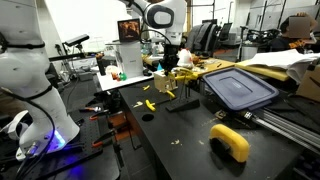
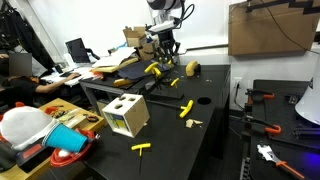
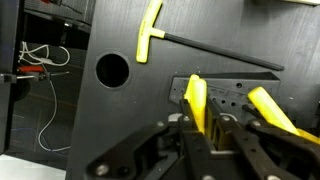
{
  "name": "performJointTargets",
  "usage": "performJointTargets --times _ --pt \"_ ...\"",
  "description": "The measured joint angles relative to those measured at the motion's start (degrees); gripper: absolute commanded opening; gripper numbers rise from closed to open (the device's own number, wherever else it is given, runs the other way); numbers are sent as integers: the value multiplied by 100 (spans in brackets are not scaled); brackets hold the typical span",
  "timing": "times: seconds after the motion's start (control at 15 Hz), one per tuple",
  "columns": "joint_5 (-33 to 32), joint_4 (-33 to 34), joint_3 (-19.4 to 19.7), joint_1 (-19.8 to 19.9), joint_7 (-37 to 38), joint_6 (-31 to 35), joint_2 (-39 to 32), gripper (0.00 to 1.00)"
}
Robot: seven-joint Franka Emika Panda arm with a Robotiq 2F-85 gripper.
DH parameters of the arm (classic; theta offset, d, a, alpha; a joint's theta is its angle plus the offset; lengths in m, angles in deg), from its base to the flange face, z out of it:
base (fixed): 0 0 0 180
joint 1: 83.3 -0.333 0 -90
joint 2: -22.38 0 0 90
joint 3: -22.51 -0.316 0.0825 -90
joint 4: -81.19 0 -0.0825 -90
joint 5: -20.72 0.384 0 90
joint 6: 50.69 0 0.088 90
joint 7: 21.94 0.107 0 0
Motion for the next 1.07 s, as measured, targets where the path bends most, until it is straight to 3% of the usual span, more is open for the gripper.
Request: performJointTargets --times 0.53,1.07 --pt "-2 -272 105 155 0 1 476 4" --pt "-2 -294 61 99 61 184 295 4"
